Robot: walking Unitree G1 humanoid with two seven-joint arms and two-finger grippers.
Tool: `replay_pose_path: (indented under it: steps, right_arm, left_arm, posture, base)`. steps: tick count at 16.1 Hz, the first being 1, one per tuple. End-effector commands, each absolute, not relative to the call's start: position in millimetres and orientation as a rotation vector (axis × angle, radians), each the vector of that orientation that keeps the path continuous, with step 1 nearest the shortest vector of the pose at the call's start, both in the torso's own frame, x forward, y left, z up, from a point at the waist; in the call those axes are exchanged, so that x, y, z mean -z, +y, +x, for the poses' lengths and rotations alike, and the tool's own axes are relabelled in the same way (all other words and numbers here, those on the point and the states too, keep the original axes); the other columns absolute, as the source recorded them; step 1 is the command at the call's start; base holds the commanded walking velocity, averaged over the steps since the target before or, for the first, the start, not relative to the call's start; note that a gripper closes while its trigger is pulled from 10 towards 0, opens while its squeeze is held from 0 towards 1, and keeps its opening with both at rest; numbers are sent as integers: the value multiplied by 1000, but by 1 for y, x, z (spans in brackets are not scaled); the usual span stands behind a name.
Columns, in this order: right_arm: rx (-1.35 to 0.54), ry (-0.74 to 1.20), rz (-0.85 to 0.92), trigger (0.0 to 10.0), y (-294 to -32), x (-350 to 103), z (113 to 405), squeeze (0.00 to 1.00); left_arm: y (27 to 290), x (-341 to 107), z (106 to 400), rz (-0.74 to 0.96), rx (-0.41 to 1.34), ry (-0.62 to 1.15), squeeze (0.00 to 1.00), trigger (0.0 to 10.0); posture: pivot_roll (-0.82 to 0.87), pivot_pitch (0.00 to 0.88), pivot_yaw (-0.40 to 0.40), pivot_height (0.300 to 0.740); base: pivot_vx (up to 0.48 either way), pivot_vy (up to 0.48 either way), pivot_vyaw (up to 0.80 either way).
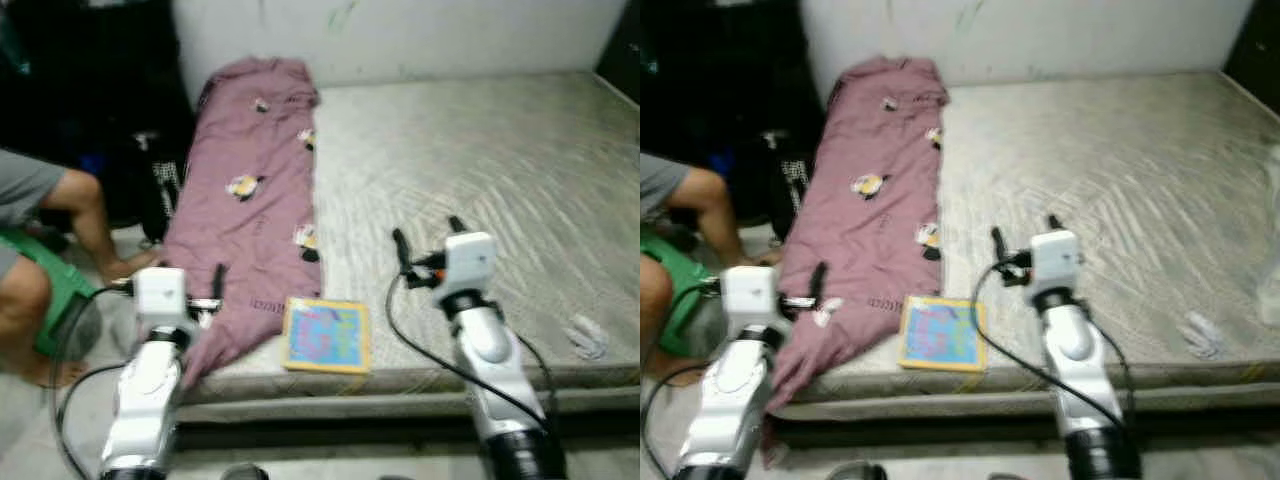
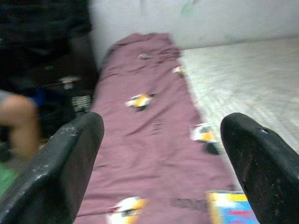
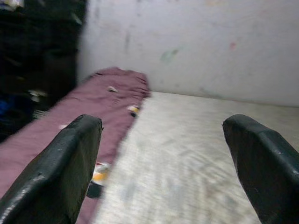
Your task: Clean up the room
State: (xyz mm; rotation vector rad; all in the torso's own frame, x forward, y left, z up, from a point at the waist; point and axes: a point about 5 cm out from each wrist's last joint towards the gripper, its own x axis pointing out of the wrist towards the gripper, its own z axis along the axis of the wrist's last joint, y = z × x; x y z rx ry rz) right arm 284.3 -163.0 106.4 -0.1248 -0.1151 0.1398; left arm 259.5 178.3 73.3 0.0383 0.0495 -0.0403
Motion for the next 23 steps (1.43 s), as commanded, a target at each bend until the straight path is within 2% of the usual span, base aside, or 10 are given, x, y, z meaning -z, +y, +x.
replay_pose_path:
  steps: [1,6,9,13,17,23]
  right_arm:
    - [-148,-145,-114,10000,-156,-115,288,0]
    - [-163,-145,-124,10000,-155,-115,290,0]
    - [-165,-145,-127,10000,-155,-115,290,0]
    - [-171,-149,-133,10000,-154,-116,291,0]
    - [-163,-150,-123,10000,-155,-116,292,0]
    - [-154,-151,-117,10000,-156,-116,293,0]
  left_arm:
    - [188,-77,260,51,24,48,0,10000]
    - [188,-76,258,52,19,49,0,10000]
    - [188,-76,259,43,16,48,0,10000]
    - [187,-77,260,49,26,38,0,10000]
    - [186,-77,261,48,34,37,0,10000]
    - [185,-78,262,46,44,33,0,10000]
  posture:
    - [-42,0,44,740]
    - [-40,0,39,740]
    - [-47,0,40,740]
    - [-47,0,38,740]
    - [-51,0,40,740]
    - [-52,0,42,740]
  base:
    - [0,-446,0]
    - [0,-432,0]
    - [0,0,0]
    - [0,0,725]
    - [0,0,0]
    - [0,-328,0]
